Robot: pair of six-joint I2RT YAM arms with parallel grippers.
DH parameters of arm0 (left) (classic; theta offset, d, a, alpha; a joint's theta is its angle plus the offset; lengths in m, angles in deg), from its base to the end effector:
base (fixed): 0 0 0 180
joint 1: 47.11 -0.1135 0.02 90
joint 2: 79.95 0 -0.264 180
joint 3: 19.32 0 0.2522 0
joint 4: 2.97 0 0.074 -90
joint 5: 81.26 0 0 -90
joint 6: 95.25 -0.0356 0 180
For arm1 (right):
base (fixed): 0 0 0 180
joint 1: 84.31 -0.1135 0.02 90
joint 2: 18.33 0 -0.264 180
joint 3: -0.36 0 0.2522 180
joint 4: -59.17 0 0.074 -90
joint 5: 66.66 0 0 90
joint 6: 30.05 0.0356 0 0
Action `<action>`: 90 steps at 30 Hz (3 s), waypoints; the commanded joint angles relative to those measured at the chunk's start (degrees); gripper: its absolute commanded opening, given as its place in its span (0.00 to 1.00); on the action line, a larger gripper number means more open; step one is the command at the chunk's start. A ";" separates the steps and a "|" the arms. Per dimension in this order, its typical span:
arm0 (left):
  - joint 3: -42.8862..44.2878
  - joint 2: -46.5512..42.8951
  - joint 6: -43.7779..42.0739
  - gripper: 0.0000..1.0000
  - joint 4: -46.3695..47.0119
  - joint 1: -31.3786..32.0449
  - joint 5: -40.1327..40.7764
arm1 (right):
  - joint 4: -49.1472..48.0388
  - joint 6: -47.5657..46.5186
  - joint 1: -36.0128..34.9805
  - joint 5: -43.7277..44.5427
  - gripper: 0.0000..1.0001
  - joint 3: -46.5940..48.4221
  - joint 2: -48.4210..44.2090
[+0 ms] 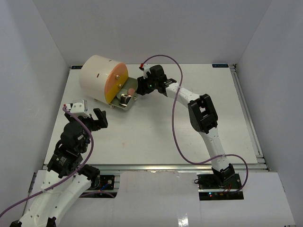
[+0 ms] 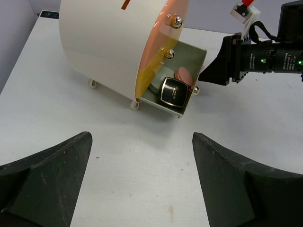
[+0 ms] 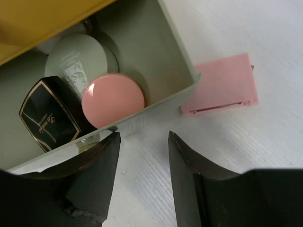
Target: Organize the makeup
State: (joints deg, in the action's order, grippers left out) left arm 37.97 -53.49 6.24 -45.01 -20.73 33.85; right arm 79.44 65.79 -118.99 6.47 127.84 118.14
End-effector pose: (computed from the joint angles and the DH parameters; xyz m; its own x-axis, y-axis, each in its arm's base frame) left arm 0.1003 -0.0329 0.3397 -0.1765 -0.1138 -0.9777 -0.0059 0.9934 -0.1146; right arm 0.4503 0.3242 0.2031 -0.4764 -0.2112 -0.8535 -0.7079 0.6679 0.2299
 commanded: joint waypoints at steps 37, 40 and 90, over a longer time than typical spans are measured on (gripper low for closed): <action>-1.04 1.29 0.70 0.98 0.99 -0.18 1.07 | -8.89 -0.76 5.15 10.29 0.79 10.90 8.13; -0.84 1.78 0.96 0.98 0.79 -0.18 1.55 | -11.01 0.58 5.07 12.21 0.76 13.31 10.39; 0.07 2.42 1.14 0.98 -0.03 -0.18 3.93 | -13.90 -0.30 1.39 15.35 0.67 22.09 19.59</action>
State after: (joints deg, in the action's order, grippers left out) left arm 37.03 -49.92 7.28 -44.75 -20.73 37.10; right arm 65.34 65.92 -117.76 22.53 148.61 139.47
